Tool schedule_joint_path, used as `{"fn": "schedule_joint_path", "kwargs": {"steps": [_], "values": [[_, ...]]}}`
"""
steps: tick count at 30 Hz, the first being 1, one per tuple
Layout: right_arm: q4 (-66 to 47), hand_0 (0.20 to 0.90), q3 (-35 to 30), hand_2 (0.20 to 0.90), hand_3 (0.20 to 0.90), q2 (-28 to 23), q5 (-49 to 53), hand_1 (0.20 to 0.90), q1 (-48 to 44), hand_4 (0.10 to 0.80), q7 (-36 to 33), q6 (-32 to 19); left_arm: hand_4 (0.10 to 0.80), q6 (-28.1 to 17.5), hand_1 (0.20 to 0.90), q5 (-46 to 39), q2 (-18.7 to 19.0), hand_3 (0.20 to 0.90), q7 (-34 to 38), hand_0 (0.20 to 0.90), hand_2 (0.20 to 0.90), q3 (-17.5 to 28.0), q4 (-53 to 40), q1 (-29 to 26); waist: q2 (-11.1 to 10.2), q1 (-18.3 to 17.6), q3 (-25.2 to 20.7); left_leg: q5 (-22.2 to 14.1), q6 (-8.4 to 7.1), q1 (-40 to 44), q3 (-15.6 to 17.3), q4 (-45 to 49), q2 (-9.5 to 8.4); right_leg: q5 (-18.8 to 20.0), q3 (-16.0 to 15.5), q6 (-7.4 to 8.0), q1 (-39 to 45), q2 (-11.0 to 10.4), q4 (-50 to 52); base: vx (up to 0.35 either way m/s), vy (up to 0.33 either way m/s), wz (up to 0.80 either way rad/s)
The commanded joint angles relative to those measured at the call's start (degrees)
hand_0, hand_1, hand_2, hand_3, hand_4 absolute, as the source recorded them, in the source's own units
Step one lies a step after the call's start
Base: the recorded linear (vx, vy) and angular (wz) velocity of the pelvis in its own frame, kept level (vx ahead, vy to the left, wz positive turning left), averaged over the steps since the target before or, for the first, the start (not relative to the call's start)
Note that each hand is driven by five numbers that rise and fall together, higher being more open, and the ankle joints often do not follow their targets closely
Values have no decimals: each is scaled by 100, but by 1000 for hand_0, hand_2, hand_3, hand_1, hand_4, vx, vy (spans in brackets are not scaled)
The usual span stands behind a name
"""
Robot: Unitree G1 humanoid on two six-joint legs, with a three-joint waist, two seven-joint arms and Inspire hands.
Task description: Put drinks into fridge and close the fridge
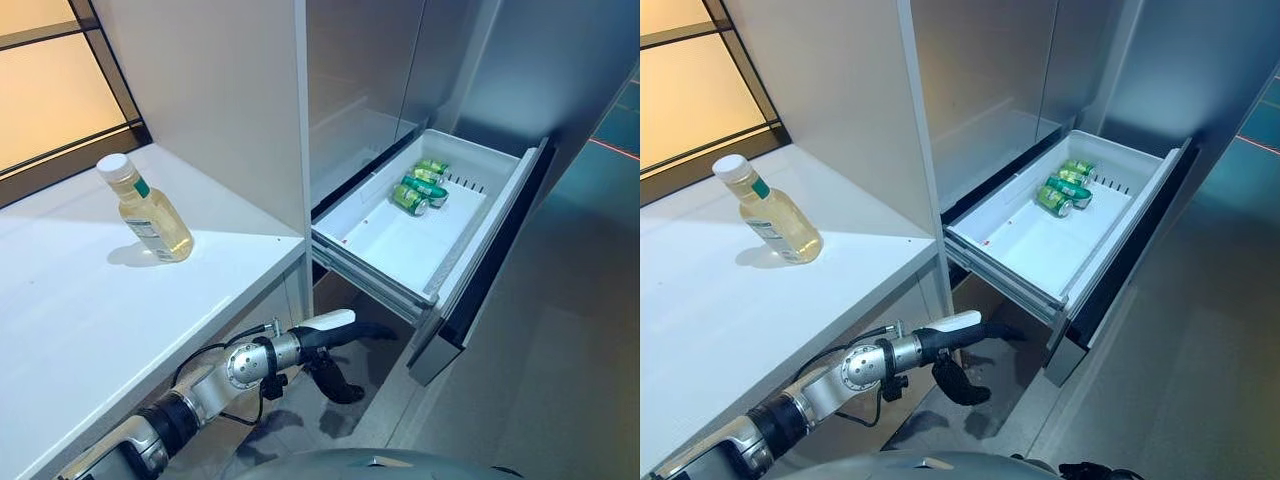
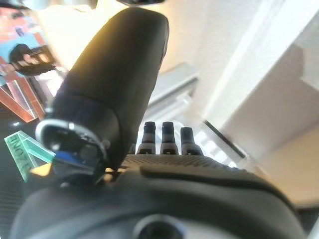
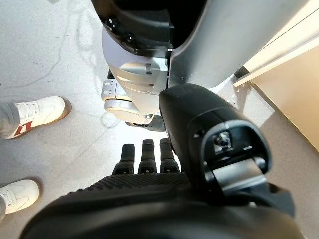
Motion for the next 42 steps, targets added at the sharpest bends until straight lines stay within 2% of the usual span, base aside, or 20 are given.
{"fn": "schedule_joint_path", "kwargs": {"steps": [1, 3, 4, 8, 10, 11, 12, 13, 14, 15, 17, 18, 19, 20, 24, 25, 27, 31, 38, 42], "values": [[-188, 900, 98, 900, 900, 323, 187, 900, -215, 800, 113, -128, 800, -873, 900, 44, -63, 900, 424, 900, 900, 440, -938, -526, 118, 125, 243, -760, 275, 55, 260, 41, -369, -338, -308, 190, 38, 228, 143, 0, 0, 0], [-165, 900, 110, 900, 900, 340, 230, 900, -193, 800, 95, -184, 800, -875, 900, -384, 80, 900, 355, 900, 900, 529, -1197, -656, 103, 146, 240, -757, 281, 51, 247, 41, -375, -329, -314, 191, 42, 218, 137, -13, -8, 6], [-140, 900, 133, 900, 900, 333, 256, 900, -205, 800, 107, -205, 800, -1047, 900, -1820, -9, 900, -89, 900, 900, 638, -1247, -585, 104, 154, 248, -768, 279, 67, 257, 41, -367, -341, -317, 185, 55, 225, 140, -23, -14, 5], [-193, 900, 121, 900, 900, 329, 325, 900, -191, 800, 105, -188, 800, -958, 900, -2059, -96, 900, -170, 900, 900, 960, -1594, -515, 79, 217, 227, -759, 276, 32, 229, 41, -372, -324, -350, 183, 38, 209, 124, -6, -4, 1], [-97, 900, 107, 900, 900, 351, 331, 900, -203, 800, 116, -252, 800, -811, 900, -2357, -147, 900, -78, 900, 900, 1120, -1830, -686, 62, 225, 205, -763, 281, 32, 193, 41, -379, -314, -333, 170, 36, 214, 123, -2, -12, 3], [-25, 900, 112, 900, 900, 351, 344, 900, -228, 800, 136, -294, 800, 199, 900, -2074, -156, 900, -208, 900, 900, 1200, -1914, -770, 59, 231, 187, -765, 281, 20, 186, 41, -376, -315, -329, 161, 26, 219, 121, -10, -19, 6], [-14, 900, 94, 900, 900, 334, 321, 900, -251, 800, 165, -287, 800, -869, 900, -1744, -57, 900, 221, 900, 900, 1201, -1922, -789, 64, 224, 167, -758, 275, -3, 186, 41, -372, -314, -316, 156, 3, 227, 121, -14, -13, 6], [-12, 900, 64, 900, 900, 314, 320, 900, -249, 800, 191, -295, 800, -1121, 900, -2023, 119, 900, 280, 900, 900, 1285, -1949, -807, 60, 246, 166, -765, 270, -1, 194, 41, -370, -316, -322, 161, 6, 220, 117, 0, 0, 0], [-114, 900, -25, 900, 900, 288, 311, 900, -192, 800, 188, -257, 800, -1146, 900, -2357, 190, 900, 48, 900, 900, 1712, -2177, -702, 63, 297, 186, -762, 273, 5, 180, 41, -377, -311, -362, 157, 25, 203, 106, 0, 0, 0], [-127, 900, -29, 900, 900, 283, 309, 900, -184, 800, 188, -253, 800, -1175, 900, -2389, 196, 900, 37, 900, 900, 1759, -2203, -682, 65, 294, 188, -761, 274, 8, 177, 41, -377, -311, -367, 156, 29, 202, 106, 0, 0, 0], [-188, 900, -114, 900, 900, 278, 310, 900, -103, 800, 171, -270, 800, -1257, 900, -2612, 333, 900, -31, 900, 900, 2148, -2448, -625, 68, 341, 193, -756, 277, 7, 137, 41, -390, -311, -396, 139, 46, 193, 103, -7, 0, 4], [-176, 900, -180, 900, 900, 288, 315, 900, -51, 800, 171, -320, 800, -1135, 900, -2850, 360, 900, -112, 900, 900, 2499, -2709, -630, 63, 393, 185, -748, 278, -1, 91, 41, -401, -307, -416, 129, 58, 191, 94, -10, -3, 7], [-175, 900, -184, 900, 900, 289, 319, 900, -43, 800, 169, -329, 800, -1106, 900, -2881, 358, 900, -99, 900, 900, 2558, -2759, -626, 62, 398, 184, -747, 279, -3, 83, 41, -404, -308, -418, 126, 61, 191, 92, 1, -13, 6], [-132, 900, -208, 900, 900, 319, 339, 900, 8, 800, 151, -403, 800, -1047, 900, -2934, 346, 900, -4, 900, 900, 2850, -2897, -658, 49, 440, 160, -749, 280, -5, 48, 41, -410, -315, -440, 115, 77, 188, 85, 0, 0, 0], [-50, 900, -223, 900, 900, 351, 362, 900, 33, 800, 158, -491, 800, -1121, 900, -2736, 331, 900, 476, 900, 900, 3243, -3028, -738, 21, 472, 103, -747, 274, -15, 10, 41, -416, -325, -455, 103, 85, 193, 74, 12, -20, 13], [-21, 900, -231, 900, 900, 361, 379, 900, 45, 800, 162, -519, 800, -1263, 900, -2545, 353, 900, 753, 900, 900, 3396, -3049, -760, 11, 489, 77, -747, 271, -21, -8, 41, -418, -332, -457, 97, 84, 196, 74, 15, -18, 11], [16, 900, -240, 900, 900, 371, 381, 900, 61, 800, 170, -564, 800, -1371, 900, -2687, 375, 900, 870, 900, 900, 3498, -3065, -795, 0, 492, 53, -750, 271, -23, -28, 41, -425, -337, -456, 96, 82, 201, 70, 8, -9, 4], [62, 900, -253, 900, 900, 405, 397, 900, 95, 800, 169, -614, 800, -1533, 900, -2370, 203, 900, 1338, 900, 900, 4006, -3237, -739, -24, 522, 16, -744, 255, -31, -71, 41, -428, -361, -448, 65, 94, 214, 67, 11, -4, 2], [77, 900, -260, 900, 900, 445, 380, 900, 156, 800, 131, -633, 800, -1217, 900, -1239, 285, 900, 3405, 900, 900, 4568, -2862, -566, -24, 553, -29, -745, 253, -26, -121, 41, -441, -396, -434, 44, 111, 224, 66, 0, 0, 0], [30, 900, -305, 900, 900, 450, 385, 900, 165, 800, 119, -579, 800, -1034, 900, -709, 254, 900, 4165, 900, 900, 4881, -2644, -286, -30, 590, -25, -748, 244, -17, -136, 41, -434, -415, -450, 24, 132, 226, 65, 0, 0, 0]]}}
